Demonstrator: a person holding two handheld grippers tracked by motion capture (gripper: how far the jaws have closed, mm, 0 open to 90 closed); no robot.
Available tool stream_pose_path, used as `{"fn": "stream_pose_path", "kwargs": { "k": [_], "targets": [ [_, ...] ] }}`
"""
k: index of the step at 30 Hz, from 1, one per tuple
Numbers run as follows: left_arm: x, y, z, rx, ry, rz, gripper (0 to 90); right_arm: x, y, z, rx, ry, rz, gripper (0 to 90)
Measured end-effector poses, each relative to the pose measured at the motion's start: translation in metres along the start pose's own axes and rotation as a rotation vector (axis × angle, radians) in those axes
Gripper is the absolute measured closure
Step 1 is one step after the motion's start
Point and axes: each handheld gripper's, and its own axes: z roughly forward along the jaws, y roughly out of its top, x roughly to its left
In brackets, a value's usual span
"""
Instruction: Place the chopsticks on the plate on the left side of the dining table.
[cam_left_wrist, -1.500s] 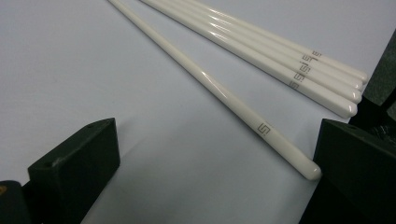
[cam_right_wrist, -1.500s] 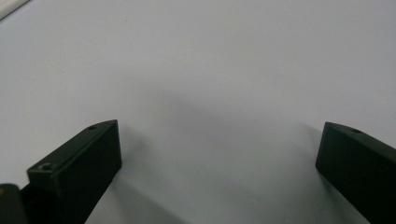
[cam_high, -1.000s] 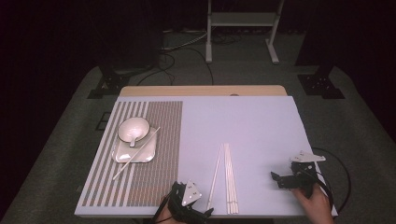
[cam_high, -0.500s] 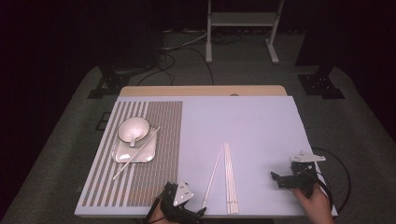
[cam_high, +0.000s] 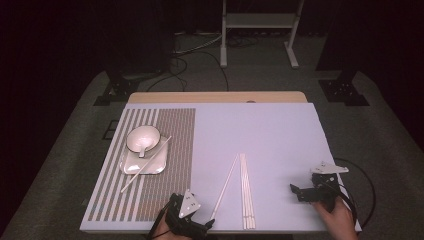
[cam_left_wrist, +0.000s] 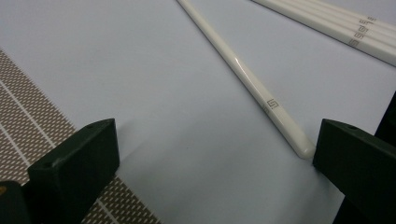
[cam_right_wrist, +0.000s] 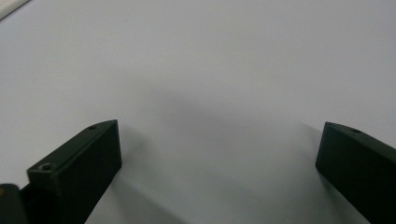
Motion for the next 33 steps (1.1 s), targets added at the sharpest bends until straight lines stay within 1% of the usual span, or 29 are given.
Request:
{"fn": "stream_pose_path", "kwargs": {
  "k": [5,9,12,19,25,26,31,33],
  "targets": [
    [0.003,0.000,-0.001,0.010,0.009,0.000,0.0,0.000,0.000,0.000,0.000,0.000,0.000,0.0],
    [0.006,0.000,-0.003,0.024,0.013,-0.021,0.0,0.000,0.000,0.000,0.000,0.000,0.000,0.0],
    [0.009,0.000,-0.004,0.034,0.021,-0.026,0.0,0.000,0.000,0.000,0.000,0.000,0.000,0.0],
    [0.020,-0.002,-0.009,0.050,0.034,-0.042,0.0,0.000,0.000,0.000,0.000,0.000,0.000,0.0],
    [0.033,-0.007,-0.016,0.052,0.062,-0.069,0.0,0.000,0.000,0.000,0.000,0.000,0.000,0.0],
    [0.035,-0.008,-0.017,0.053,0.067,-0.068,0.0,0.000,0.000,0.000,0.000,0.000,0.000,0.0],
    [0.041,-0.010,-0.020,0.048,0.079,-0.087,0.0,0.000,0.000,0.000,0.000,0.000,0.000,0.0],
    [0.040,-0.009,-0.021,0.044,0.071,-0.089,0.0,0.000,0.000,0.000,0.001,0.000,0.000,0.0]
  ]
}}
